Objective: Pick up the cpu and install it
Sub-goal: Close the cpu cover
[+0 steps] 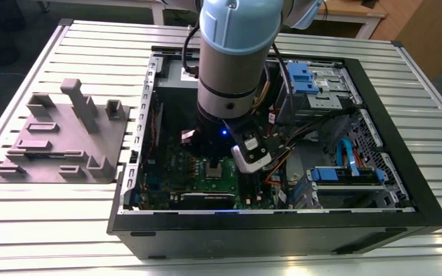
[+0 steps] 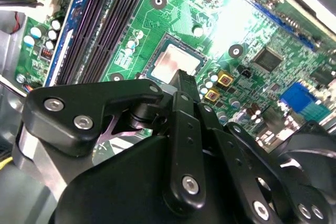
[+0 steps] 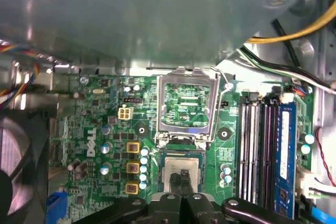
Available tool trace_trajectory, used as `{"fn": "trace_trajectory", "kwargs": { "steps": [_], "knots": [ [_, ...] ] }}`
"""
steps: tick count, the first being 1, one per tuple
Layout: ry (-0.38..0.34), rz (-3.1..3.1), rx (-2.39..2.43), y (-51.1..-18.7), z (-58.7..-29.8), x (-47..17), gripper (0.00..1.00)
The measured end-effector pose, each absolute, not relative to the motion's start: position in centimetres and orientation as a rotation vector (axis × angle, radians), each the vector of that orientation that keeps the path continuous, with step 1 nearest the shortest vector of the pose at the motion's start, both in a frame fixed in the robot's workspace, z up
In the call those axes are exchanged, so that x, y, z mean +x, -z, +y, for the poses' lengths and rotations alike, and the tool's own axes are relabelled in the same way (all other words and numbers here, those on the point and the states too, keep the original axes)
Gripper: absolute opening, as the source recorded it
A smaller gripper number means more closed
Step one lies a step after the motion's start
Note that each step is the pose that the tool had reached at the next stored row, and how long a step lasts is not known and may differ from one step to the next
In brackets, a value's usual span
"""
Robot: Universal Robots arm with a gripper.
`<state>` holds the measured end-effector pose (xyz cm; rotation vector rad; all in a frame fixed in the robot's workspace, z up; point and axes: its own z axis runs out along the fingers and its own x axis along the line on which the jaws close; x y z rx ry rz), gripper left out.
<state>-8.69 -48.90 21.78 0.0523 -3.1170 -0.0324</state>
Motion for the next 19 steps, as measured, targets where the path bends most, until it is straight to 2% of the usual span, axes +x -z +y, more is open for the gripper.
{"fn": "trace_trajectory", "kwargs": {
  "steps": [19],
  "knots": [
    [0.026,-3.064,0.561,-21.75,-48.9,-8.69,0.1]
  ]
}}
